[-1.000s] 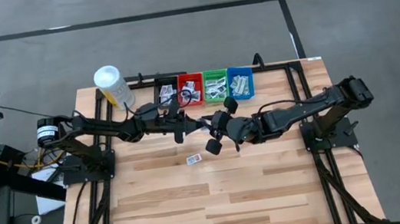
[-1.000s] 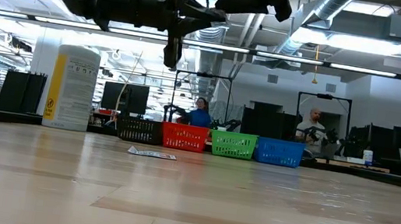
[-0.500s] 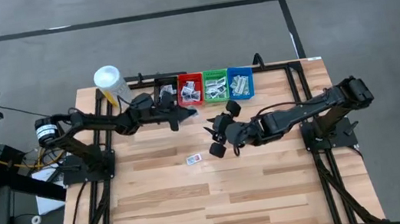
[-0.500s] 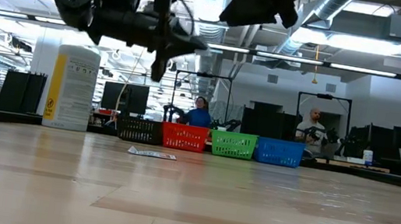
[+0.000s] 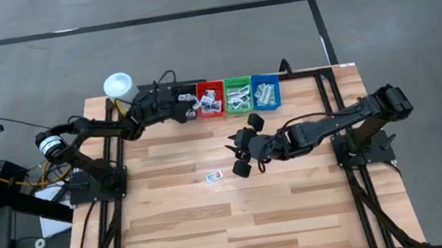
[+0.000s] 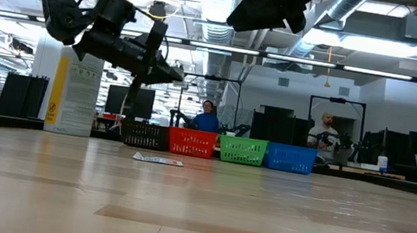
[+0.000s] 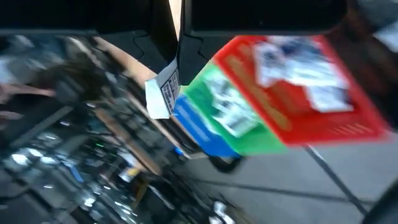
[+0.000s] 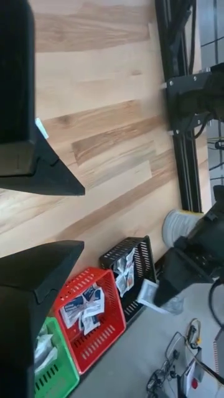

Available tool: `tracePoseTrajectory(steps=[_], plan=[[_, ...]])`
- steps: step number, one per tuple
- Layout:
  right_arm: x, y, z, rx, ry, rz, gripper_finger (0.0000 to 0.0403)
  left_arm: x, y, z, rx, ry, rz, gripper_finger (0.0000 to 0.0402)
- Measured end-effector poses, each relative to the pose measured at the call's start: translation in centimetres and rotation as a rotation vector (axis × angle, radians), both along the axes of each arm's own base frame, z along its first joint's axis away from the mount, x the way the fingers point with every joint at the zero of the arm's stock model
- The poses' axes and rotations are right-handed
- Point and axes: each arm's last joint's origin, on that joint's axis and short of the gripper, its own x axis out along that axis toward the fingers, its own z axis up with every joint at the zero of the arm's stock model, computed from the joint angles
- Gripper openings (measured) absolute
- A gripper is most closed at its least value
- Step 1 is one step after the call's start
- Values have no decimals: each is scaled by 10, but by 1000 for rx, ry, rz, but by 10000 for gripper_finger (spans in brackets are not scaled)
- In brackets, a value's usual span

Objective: Pick & Place First Aid Supplies
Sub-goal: Put the bottom ointment pack into the black bin, then put the ointment pack into the black bin

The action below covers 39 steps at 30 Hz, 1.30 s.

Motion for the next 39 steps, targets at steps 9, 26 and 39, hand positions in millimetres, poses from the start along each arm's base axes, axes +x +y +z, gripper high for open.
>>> tracePoseTrajectory(steps=[9,26,39], plan=[[-2,-1,-3,42,15,-30,120,-26,20,-13,137,116,196,10],[0,-11,-3,58,18,-42,120,-32,16,-28,97,234,222,128],[10,-9,-17,77,36,-12,120,-26,6,-33,78,265,94,171]])
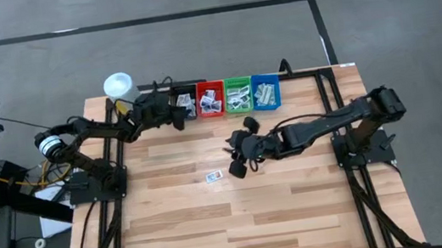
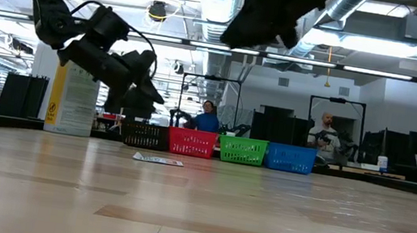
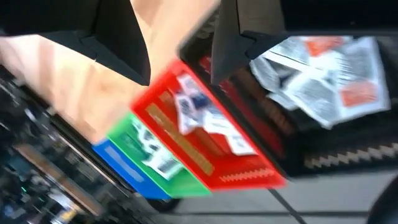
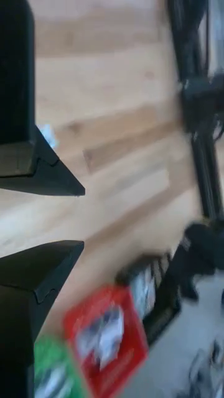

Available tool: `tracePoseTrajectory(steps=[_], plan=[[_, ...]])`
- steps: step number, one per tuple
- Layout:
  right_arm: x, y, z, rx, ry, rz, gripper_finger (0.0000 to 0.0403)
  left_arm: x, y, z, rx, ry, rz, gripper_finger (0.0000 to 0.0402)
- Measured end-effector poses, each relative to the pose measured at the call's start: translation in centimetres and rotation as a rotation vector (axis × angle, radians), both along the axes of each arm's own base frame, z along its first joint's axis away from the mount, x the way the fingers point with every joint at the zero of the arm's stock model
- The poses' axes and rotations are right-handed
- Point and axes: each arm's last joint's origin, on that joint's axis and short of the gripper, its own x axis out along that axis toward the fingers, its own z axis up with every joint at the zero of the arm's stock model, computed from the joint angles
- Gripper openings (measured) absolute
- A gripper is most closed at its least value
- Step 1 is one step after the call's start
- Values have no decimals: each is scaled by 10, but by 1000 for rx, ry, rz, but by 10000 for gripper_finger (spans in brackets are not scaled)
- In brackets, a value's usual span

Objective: Pick & Place First Aid Supplies
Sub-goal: Put the ointment pack into the black bin

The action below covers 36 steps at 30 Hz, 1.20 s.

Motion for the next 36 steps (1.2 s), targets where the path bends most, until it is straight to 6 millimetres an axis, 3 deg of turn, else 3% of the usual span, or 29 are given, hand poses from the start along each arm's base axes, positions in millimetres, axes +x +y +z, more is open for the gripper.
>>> tracePoseTrajectory(steps=[10,25,36], plan=[[42,12,-78,107,86,160,120,11,-41,-10,122,89,-277,171],[59,-7,-124,221,142,249,121,-1,-106,-16,223,96,-524,168],[60,4,-175,223,272,273,121,1,-129,-19,244,119,-567,167]])
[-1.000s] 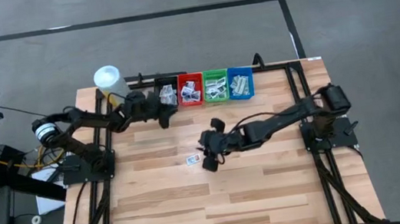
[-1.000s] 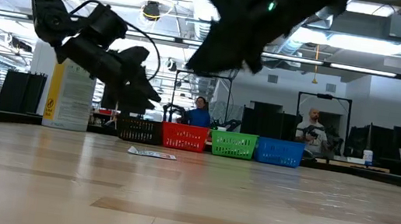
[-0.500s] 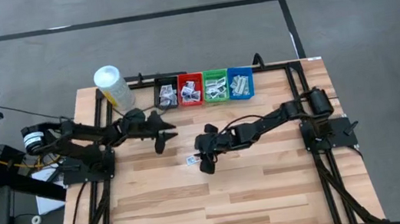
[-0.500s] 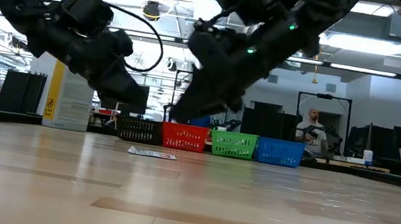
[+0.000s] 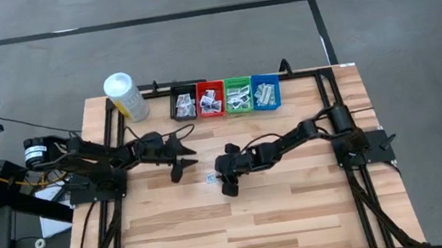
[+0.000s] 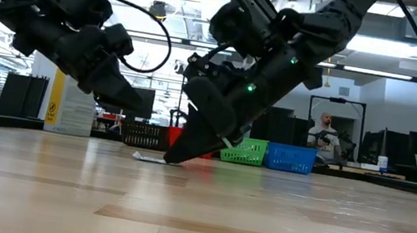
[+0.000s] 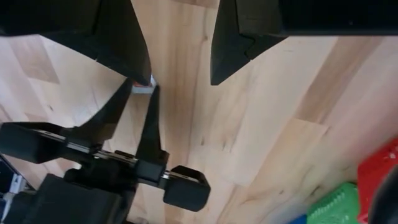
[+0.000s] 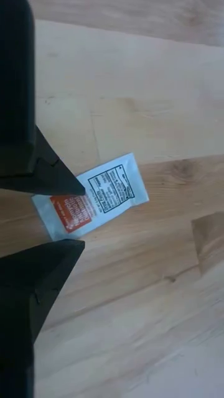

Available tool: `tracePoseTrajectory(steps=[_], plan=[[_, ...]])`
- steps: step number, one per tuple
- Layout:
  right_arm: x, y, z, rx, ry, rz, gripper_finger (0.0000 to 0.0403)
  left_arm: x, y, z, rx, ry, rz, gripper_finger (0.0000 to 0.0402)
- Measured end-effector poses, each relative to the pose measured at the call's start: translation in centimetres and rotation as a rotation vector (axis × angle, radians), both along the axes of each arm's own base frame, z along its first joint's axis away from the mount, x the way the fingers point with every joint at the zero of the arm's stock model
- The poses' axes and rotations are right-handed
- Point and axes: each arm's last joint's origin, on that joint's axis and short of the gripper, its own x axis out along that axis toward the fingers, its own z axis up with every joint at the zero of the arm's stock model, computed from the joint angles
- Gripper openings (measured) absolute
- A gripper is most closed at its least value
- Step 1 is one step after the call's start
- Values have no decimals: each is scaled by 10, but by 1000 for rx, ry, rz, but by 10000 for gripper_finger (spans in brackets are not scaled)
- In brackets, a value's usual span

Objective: Pick & Place First Aid Supplies
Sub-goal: Put the ointment pack into the black bin

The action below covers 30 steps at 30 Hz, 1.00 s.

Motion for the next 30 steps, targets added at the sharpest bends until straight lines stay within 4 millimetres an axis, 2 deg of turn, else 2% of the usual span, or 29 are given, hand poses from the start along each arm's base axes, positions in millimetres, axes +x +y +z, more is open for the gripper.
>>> tracePoseTrajectory(steps=[5,13,17,21,26,30], plan=[[-3,8,-7,-17,30,11,105,1,-4,0,-1,0,-20,167],[-5,11,-4,-15,39,15,12,1,-5,0,-35,3,4,167],[-5,12,-4,3,40,5,10,1,-5,0,-48,3,10,167],[-6,12,7,13,21,2,3,1,-5,0,-124,5,45,167],[-12,10,28,-72,5,-26,2,1,-5,0,-276,9,115,167],[-13,2,55,-160,-59,-84,2,1,-5,0,-462,14,202,167]])
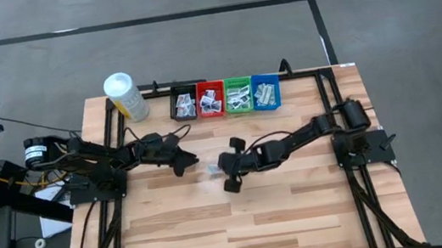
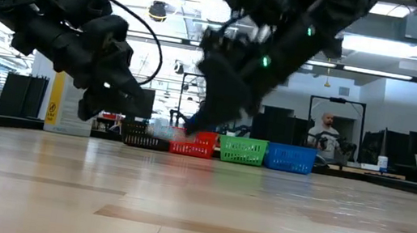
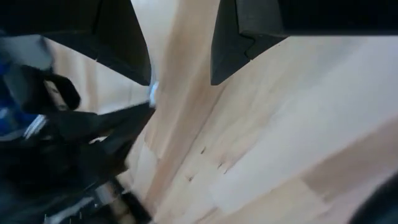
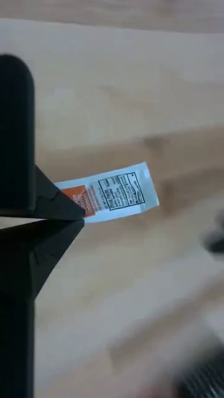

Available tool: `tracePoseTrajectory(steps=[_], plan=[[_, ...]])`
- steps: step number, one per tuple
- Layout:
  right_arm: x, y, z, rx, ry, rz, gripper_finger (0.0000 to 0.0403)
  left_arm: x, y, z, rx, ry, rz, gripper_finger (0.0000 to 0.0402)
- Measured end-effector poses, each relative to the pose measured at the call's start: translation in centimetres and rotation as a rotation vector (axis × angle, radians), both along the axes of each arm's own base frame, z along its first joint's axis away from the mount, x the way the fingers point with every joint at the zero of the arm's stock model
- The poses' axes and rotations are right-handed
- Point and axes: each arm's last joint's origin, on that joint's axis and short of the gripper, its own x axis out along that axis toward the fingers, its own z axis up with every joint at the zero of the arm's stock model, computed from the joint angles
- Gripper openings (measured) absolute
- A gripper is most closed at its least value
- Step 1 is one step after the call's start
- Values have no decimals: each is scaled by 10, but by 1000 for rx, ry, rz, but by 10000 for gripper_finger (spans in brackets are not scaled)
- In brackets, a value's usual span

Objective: Pick & Place First Aid Supplies
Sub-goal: Put the ointment pack into the black bin

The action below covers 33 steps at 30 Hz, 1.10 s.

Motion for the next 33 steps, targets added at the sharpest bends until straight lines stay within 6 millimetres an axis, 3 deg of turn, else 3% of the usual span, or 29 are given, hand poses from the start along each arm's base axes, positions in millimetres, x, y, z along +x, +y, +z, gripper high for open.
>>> tracePoseTrajectory(steps=[4,9,24,33], plan=[[-3,-8,19,-29,-36,-47,1,1,0,2,-147,-15,67,167],[-4,-16,40,-38,-103,-84,1,4,0,10,-212,-98,64,167],[0,-19,55,-34,-154,-92,0,21,3,33,-146,-220,33,167],[7,-18,69,-71,-184,-57,0,21,2,34,-150,-216,13,167]])
